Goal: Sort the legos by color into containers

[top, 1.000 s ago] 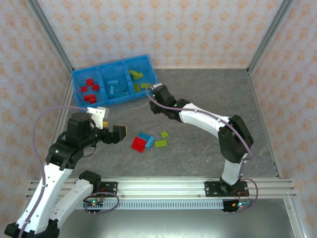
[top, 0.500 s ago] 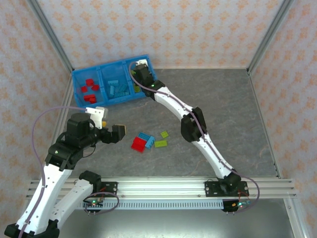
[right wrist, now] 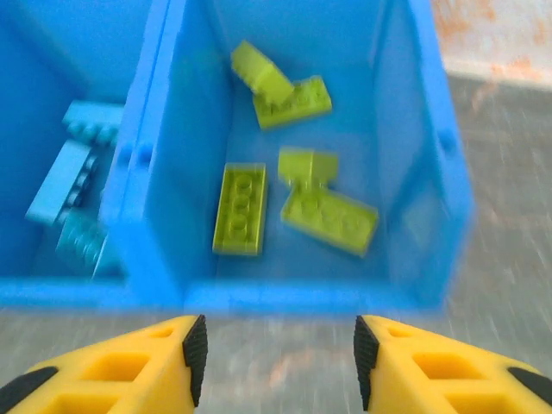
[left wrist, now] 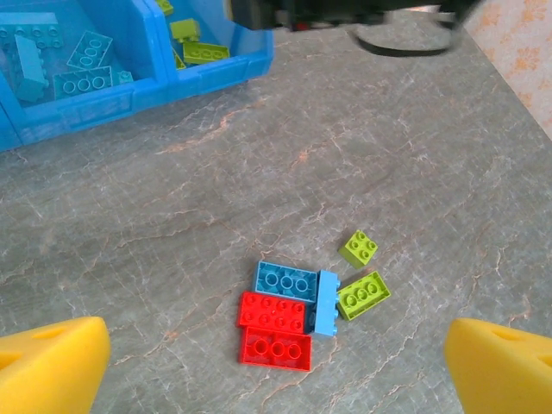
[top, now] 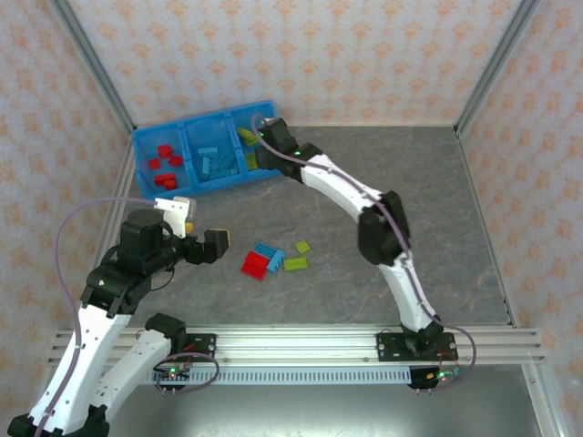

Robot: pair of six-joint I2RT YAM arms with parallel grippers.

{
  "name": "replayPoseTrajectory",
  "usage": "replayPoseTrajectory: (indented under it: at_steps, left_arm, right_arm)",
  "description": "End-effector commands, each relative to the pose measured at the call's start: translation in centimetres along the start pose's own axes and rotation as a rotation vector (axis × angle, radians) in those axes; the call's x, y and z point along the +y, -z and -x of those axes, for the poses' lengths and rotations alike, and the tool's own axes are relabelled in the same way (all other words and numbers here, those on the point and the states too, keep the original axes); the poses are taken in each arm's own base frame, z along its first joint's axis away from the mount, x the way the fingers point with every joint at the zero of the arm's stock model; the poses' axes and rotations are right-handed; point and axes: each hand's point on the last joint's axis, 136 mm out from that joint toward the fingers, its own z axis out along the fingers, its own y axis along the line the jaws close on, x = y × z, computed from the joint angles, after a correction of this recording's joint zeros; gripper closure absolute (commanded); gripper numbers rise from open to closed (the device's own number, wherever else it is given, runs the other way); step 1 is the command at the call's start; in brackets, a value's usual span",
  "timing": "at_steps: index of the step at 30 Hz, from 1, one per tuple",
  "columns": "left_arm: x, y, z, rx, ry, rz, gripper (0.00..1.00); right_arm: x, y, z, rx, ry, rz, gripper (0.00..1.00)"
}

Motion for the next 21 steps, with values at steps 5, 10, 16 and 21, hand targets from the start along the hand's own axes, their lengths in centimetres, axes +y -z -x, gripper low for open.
replayPoseTrajectory:
  at_steps: [5, 10, 16, 21]
  left_arm:
    - [0.1, 0.0, 0.0, 0.012, -0.008, 0.003, 0.0]
    - [-0.3, -0.3, -0.1, 0.022, -0.007, -0.018, 0.0]
    - [-0.6, -0.5, -0.2, 0.033, -0.01, -0.038, 0.0]
    - [-0.4, -0.4, -0.2, 0.032, -0.01, -0.028, 0.0]
  right_arm:
    - [-1.9, 9.6, -9.4, 0.065, -0.184, 0.091, 0.47]
    - [-2.2, 11.2, -17.8, 0.26, -0.131, 0.062, 0.43]
    - [-1.8, 10.1, -23.1, 0.445, 0.004, 0.023, 0.34]
    - [-1.5, 8.1, -24.2, 0.489, 0.027, 0.013, 0.38]
